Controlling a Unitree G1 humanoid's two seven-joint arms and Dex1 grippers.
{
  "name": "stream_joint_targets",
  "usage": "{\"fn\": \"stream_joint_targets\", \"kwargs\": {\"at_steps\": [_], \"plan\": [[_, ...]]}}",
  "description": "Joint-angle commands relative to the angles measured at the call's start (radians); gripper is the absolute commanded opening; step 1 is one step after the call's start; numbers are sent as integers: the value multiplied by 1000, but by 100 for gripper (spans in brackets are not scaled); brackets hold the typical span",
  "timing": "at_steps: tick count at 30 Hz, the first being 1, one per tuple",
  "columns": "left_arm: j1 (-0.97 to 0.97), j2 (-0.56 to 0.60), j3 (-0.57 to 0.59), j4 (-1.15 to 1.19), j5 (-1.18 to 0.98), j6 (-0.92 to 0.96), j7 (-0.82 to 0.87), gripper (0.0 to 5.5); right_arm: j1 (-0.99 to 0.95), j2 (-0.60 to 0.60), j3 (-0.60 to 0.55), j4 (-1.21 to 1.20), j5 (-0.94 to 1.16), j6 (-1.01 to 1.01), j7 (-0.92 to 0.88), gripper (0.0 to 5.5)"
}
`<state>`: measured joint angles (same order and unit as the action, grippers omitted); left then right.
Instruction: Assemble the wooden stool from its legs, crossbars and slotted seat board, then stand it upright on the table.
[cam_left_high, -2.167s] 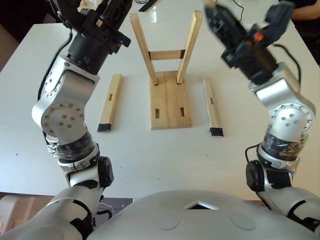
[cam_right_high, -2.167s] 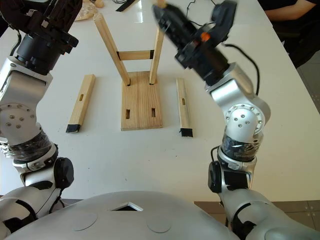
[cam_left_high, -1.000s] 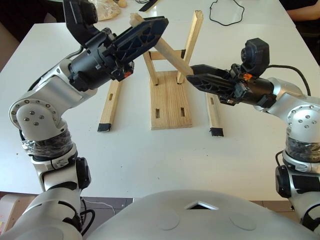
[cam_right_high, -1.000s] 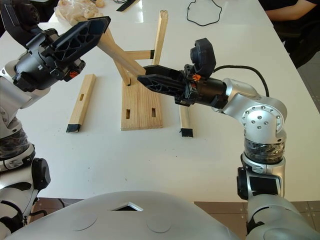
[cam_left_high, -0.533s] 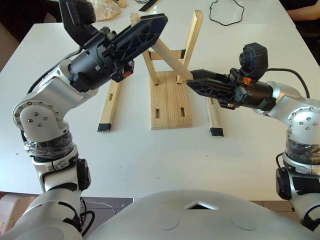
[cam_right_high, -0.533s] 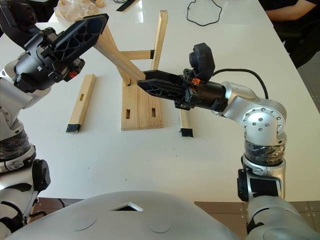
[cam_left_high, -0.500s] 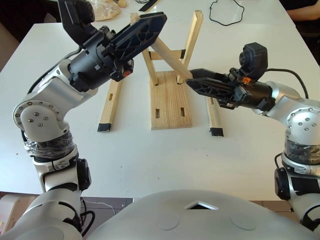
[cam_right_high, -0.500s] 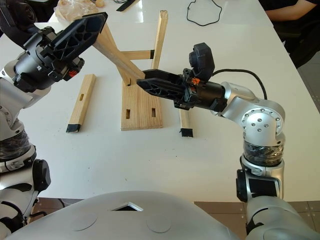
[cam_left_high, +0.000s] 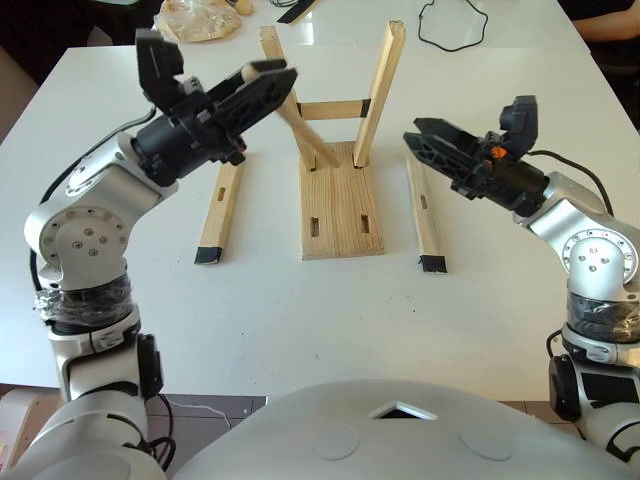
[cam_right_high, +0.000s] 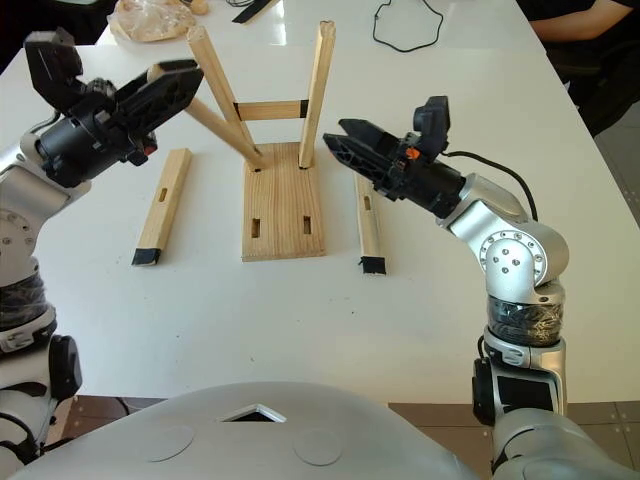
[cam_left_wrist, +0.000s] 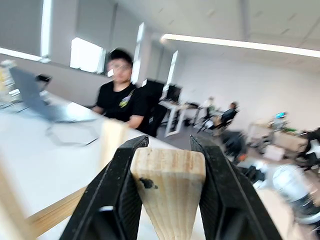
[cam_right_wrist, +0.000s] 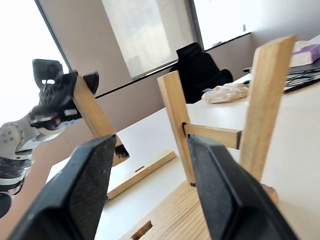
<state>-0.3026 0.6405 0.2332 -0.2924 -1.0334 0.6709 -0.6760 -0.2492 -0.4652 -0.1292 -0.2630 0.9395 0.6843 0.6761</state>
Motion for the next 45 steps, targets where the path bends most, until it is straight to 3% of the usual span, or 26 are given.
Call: {"fn": "stream_joint_targets", "kwargs": {"at_steps": [1,9,17,25,32,38,45], "plan": [[95,164,-11,202,352,-220,-78,133,-7,71,0,29,-73,-83,-53,260],[221,55,101,314,597,-427,142,133,44,220,26,-57,-122,-149,-203,260],[243,46,84,327,591,-379,80,133,-17,239,-10,-5,-143,-157,-254,260],[321,42,40,163,501,-239,-33,133,-25,254,-3,24,-161,-189,-240,260],[211,57,67,118,439,-214,-70,133,-13,256,0,30,-165,-189,-226,260],[-12,73,-42,386,560,-472,-294,133,-45,254,17,71,-191,-195,-204,260],[-139,56,-127,693,640,-690,-527,133,-91,249,15,123,-224,-206,-183,260]]}}
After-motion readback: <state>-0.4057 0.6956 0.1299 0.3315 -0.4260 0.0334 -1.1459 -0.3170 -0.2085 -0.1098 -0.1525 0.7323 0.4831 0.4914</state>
